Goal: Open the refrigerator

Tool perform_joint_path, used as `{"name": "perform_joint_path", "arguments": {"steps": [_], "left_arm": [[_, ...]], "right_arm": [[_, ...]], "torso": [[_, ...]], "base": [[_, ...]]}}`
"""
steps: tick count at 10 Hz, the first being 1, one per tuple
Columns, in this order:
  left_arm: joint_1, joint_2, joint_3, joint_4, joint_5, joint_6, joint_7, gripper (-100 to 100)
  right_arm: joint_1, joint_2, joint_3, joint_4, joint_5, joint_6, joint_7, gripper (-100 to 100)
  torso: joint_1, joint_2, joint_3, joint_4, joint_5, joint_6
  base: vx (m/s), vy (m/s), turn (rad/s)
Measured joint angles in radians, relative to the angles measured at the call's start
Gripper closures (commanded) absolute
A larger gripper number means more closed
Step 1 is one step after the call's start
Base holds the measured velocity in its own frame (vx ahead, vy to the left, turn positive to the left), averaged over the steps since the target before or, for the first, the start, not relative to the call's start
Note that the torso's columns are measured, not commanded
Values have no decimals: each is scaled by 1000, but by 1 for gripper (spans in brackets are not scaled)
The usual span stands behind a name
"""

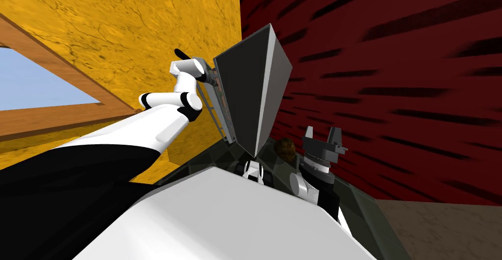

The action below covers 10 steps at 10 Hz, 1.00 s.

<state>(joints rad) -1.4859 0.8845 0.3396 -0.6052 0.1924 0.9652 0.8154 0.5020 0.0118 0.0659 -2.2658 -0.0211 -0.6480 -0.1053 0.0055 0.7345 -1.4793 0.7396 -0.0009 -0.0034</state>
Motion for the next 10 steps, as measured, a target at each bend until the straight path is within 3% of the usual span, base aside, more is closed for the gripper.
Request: {"name": "perform_joint_path", "arguments": {"steps": [1,2,4,6,7,8,9,10], "left_arm": [[22,22,-15,-26,26,12,22,100],[80,42,-15,-112,45,43,50,100],[79,58,-21,-83,52,24,52,100],[122,104,-43,-119,96,38,89,100],[134,113,-49,-135,96,46,101,100],[174,134,-56,-184,125,64,130,100],[192,153,-68,-187,140,62,148,100],[191,176,-75,-174,147,60,145,100]], "right_arm": [[0,0,0,0,0,0,0,0],[0,0,0,0,0,0,0,0],[0,0,0,0,0,0,0,0],[0,0,0,0,0,0,0,0],[0,0,0,0,0,0,0,0],[0,0,0,0,0,0,0,0],[0,0,0,0,0,0,0,0],[0,0,0,0,0,0,0,0]], "torso": [[-1,2,2,1,2,-5],[2,6,5,2,3,-6],[8,6,5,3,4,-4],[9,8,6,4,6,-9],[10,9,6,5,5,-8],[8,9,7,4,6,-9],[10,8,6,3,6,-9],[13,8,5,5,5,-9]], "base": [[10,-80,2],[8,-47,24],[0,-37,-10],[-8,-59,-2],[0,-70,12],[-3,-72,18],[-12,-47,-12],[-5,-9,14]]}}
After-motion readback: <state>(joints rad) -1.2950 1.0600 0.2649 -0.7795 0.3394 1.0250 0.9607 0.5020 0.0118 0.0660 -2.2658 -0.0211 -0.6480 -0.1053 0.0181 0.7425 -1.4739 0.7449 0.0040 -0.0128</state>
